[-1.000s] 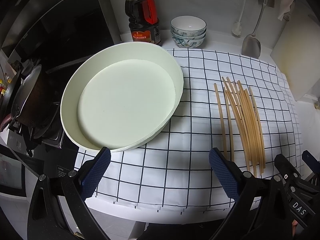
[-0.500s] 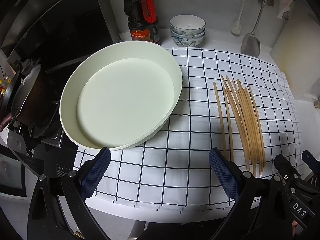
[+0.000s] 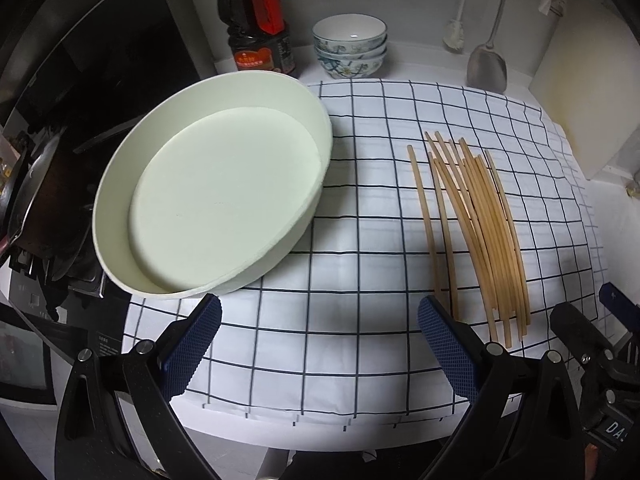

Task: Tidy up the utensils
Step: 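Lower the left gripper onto one wooden chopstick while the right gripper grasps another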

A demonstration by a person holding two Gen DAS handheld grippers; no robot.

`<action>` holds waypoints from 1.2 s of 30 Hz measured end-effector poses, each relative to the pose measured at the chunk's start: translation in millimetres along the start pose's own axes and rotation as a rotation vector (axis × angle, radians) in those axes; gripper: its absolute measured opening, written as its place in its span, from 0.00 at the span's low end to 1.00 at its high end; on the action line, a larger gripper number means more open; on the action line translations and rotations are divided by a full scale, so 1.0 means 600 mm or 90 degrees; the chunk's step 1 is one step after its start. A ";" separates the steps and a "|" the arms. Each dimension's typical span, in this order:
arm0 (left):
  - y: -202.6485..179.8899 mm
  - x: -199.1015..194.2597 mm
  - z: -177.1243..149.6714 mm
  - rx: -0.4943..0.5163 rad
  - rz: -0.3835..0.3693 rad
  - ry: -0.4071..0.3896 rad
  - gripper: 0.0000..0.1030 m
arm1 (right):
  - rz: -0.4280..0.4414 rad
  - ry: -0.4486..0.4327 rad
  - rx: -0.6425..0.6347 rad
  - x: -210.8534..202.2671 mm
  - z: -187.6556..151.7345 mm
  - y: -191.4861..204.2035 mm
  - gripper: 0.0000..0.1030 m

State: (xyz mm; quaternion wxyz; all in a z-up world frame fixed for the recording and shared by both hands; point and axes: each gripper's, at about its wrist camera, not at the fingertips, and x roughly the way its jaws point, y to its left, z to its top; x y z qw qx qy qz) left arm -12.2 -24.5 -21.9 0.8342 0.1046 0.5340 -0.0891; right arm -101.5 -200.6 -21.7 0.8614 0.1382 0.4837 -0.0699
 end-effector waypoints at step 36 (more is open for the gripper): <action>-0.107 0.181 0.029 -0.019 -0.025 -0.020 0.94 | -0.114 0.005 -0.047 0.203 0.049 -0.142 0.91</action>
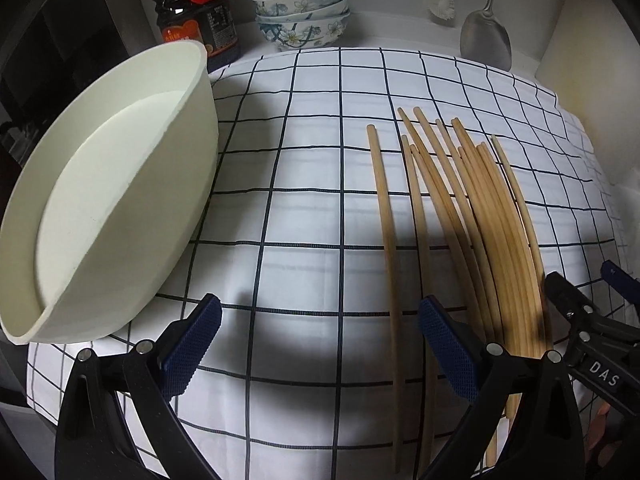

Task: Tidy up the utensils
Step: 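Lower the left gripper onto one wooden chopstick while the right gripper grasps another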

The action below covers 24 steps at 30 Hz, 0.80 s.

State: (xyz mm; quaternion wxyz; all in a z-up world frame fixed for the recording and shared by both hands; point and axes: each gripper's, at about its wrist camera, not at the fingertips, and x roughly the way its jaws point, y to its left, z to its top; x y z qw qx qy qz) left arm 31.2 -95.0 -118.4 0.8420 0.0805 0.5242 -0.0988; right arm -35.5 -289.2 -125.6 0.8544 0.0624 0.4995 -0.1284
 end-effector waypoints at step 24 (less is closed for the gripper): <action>-0.004 0.035 0.013 -0.043 0.002 -0.012 0.95 | -0.017 -0.033 -0.037 0.022 0.011 0.010 0.91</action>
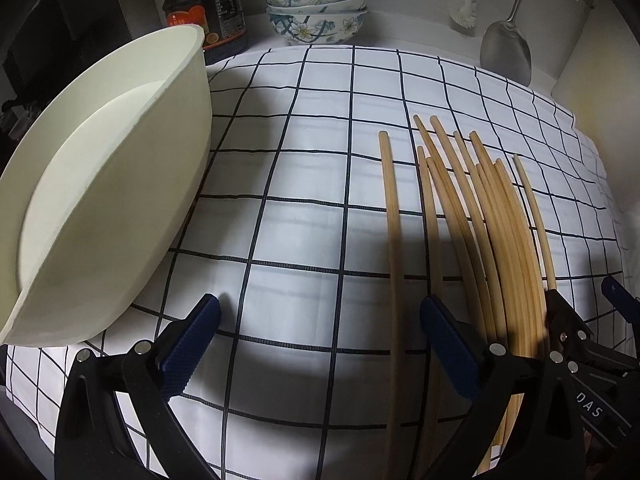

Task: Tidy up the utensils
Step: 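Lower the left gripper onto one wooden chopstick while the right gripper grasps another, then lift and carry the left gripper's chopstick over the white dish while the right carries its own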

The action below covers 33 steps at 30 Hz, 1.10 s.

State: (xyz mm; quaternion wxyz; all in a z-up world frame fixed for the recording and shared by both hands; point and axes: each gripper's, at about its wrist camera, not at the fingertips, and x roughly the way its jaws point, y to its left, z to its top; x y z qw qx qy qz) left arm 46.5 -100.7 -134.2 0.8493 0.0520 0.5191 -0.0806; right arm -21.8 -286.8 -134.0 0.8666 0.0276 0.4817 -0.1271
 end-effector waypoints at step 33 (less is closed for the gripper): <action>-0.001 -0.120 0.034 0.056 -0.146 -0.025 0.07 | 0.130 -0.038 0.037 -0.106 0.034 0.017 0.06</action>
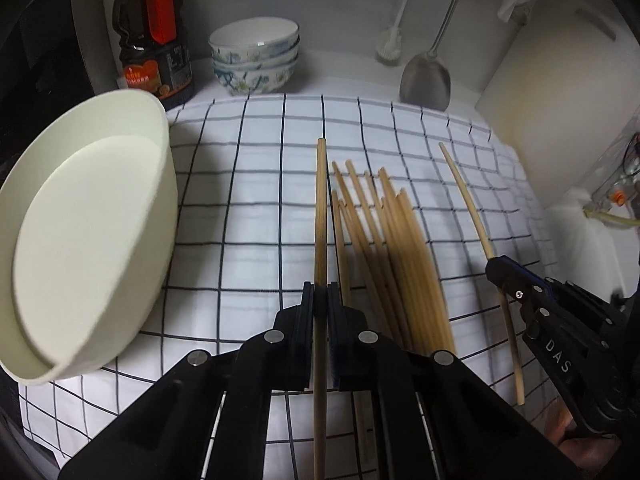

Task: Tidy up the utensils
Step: 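Lift and carry the left gripper's chopstick over the white dish while the right carries its own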

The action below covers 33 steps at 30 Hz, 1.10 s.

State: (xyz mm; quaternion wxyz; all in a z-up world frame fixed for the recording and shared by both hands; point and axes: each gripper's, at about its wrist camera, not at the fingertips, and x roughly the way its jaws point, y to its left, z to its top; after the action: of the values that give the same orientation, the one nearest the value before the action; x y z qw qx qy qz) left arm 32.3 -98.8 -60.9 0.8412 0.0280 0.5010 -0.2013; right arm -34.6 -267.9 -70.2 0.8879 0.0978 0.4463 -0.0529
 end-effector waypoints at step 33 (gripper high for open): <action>0.417 -0.101 0.035 -0.145 0.078 -0.038 0.07 | 0.192 0.029 -0.119 0.096 0.132 0.476 0.06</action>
State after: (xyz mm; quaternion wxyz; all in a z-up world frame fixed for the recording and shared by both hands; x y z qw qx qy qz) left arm 116.2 144.7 -37.4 0.8644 -0.0431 0.4925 -0.0920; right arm 113.2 -7.0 -34.1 0.8808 0.0819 0.4494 0.1245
